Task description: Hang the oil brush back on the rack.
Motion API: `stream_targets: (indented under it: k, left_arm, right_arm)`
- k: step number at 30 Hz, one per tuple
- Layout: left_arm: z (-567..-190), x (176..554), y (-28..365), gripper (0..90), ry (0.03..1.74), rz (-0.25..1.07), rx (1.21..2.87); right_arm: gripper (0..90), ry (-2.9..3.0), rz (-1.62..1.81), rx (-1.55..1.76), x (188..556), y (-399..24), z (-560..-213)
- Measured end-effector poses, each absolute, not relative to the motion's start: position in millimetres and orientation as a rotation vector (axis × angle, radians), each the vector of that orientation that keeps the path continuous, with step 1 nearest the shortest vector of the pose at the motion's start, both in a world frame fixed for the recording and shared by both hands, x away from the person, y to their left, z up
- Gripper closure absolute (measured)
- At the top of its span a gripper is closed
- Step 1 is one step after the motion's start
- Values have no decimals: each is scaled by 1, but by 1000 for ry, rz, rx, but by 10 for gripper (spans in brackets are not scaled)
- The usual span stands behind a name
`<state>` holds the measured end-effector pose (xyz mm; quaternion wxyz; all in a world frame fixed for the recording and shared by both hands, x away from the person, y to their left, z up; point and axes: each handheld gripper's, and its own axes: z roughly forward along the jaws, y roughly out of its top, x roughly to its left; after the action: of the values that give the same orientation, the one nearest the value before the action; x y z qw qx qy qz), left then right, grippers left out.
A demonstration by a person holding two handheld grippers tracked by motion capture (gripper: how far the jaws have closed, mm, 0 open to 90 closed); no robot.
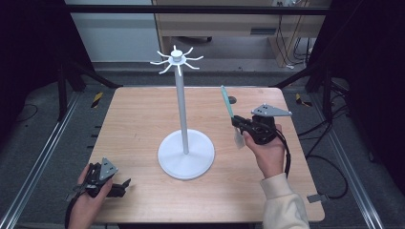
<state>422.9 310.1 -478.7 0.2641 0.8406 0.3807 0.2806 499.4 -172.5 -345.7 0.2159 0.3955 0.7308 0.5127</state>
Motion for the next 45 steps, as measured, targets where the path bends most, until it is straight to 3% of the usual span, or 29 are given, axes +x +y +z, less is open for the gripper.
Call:
stream_targets:
  k: [45]
  left_arm:
    - [-479, 423, 309, 36, 1026, 754, 2273]
  right_arm:
    - [828, 1898, 1608, 929, 462, -158, -296]
